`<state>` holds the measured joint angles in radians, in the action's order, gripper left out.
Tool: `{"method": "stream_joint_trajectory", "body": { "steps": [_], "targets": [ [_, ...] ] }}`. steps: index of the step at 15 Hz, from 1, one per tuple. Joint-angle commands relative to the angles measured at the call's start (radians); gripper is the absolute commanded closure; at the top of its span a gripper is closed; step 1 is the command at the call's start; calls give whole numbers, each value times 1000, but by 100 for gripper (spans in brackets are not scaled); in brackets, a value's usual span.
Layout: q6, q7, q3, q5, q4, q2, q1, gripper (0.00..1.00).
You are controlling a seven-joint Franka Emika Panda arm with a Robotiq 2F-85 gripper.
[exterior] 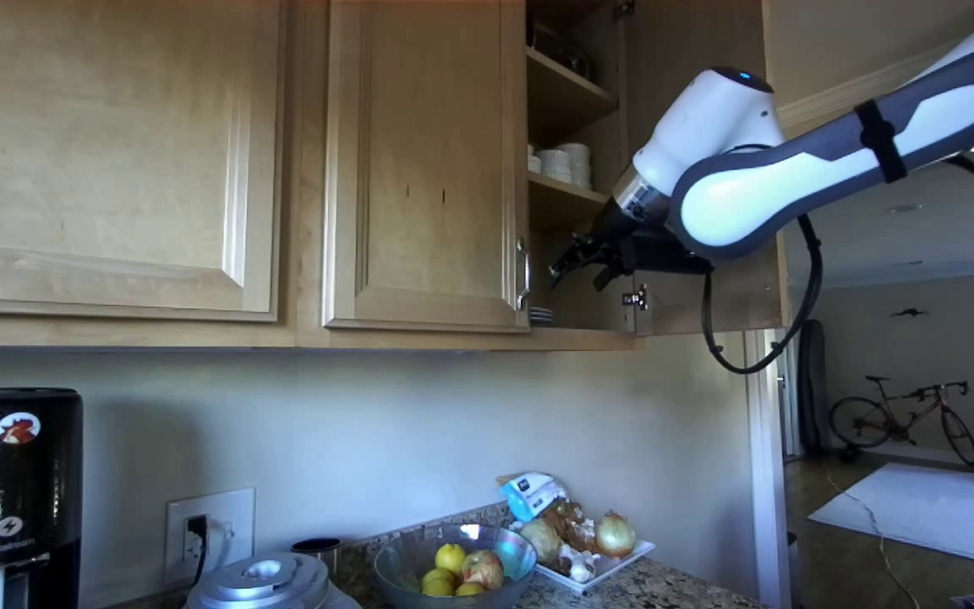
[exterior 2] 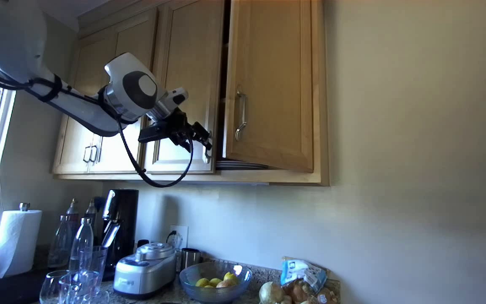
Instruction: Open the top cupboard doors
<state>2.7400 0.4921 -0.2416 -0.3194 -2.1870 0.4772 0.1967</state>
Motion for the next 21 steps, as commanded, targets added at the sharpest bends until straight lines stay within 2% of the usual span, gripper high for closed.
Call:
{"method": "stream_joint_trajectory", "body": {
  "steps": [1,7,8,9,10,13,17,21],
  "targets": [
    [52,20,-27,28,81,-91,13,0],
    [95,31,-54,-19,200,-218,29,2],
    [83,8,-41,-7,211,-218,18,27],
    [79,0,-37,-2,222,-222,13,27],
    [69,-12,-32,4,229,-221,7,32],
    [41,-46,-22,33,244,-207,-12,53],
    [45,-21,-55,8,250,-225,-5,80],
    [-41,-74,-62,3,306,-267,-8,100]
  ]
}}
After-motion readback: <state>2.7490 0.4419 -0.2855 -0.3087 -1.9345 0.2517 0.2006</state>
